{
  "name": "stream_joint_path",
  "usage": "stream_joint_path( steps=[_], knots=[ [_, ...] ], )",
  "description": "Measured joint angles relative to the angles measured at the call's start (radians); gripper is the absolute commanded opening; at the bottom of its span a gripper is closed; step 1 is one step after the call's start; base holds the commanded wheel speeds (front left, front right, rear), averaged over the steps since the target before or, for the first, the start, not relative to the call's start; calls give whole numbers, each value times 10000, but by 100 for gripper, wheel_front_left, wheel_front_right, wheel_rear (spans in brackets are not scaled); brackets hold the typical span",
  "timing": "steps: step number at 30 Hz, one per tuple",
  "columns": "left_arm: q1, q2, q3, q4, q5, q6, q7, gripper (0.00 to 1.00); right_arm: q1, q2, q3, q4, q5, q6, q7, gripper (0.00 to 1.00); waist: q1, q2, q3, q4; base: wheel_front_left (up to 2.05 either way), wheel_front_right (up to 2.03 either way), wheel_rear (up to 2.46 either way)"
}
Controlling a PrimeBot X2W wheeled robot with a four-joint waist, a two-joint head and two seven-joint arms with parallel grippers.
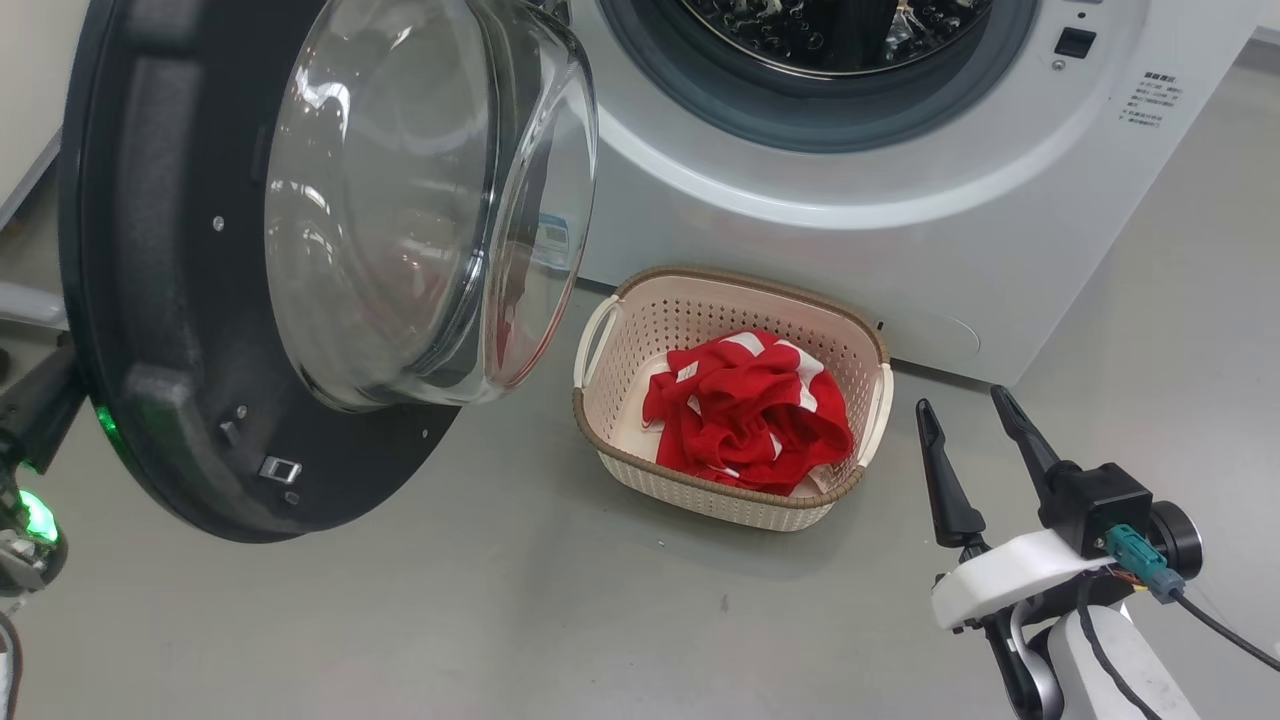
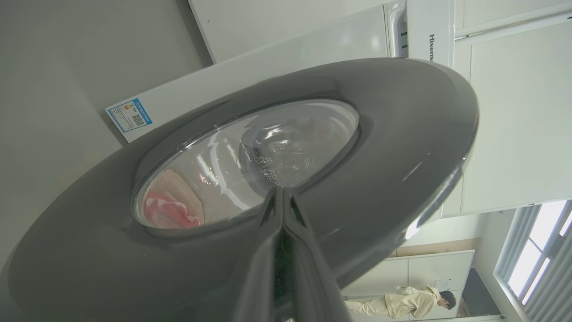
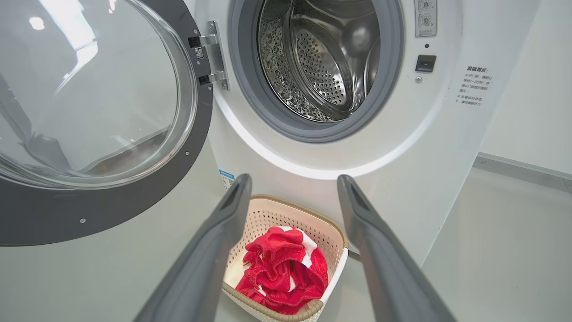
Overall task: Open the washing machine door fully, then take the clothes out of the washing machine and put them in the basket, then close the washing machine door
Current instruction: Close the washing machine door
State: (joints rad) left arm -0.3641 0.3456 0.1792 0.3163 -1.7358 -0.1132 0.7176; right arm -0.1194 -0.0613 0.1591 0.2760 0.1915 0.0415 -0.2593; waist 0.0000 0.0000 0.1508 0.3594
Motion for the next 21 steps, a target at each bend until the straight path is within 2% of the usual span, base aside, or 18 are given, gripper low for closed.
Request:
stream_joint_path(
  steps=[9, 21],
  knots=[
    [615, -199, -44, -823, -612, -65, 757, 0, -1, 17, 23, -12, 13, -2, 0, 100, 0, 0, -18, -184, 0, 0, 0],
    [1559, -736, -226, -2261, -1231, -65, 1655, 0, -13, 42, 46, -79, 31, -15, 0, 100, 0, 0, 34, -659, 0, 0, 0]
  ],
)
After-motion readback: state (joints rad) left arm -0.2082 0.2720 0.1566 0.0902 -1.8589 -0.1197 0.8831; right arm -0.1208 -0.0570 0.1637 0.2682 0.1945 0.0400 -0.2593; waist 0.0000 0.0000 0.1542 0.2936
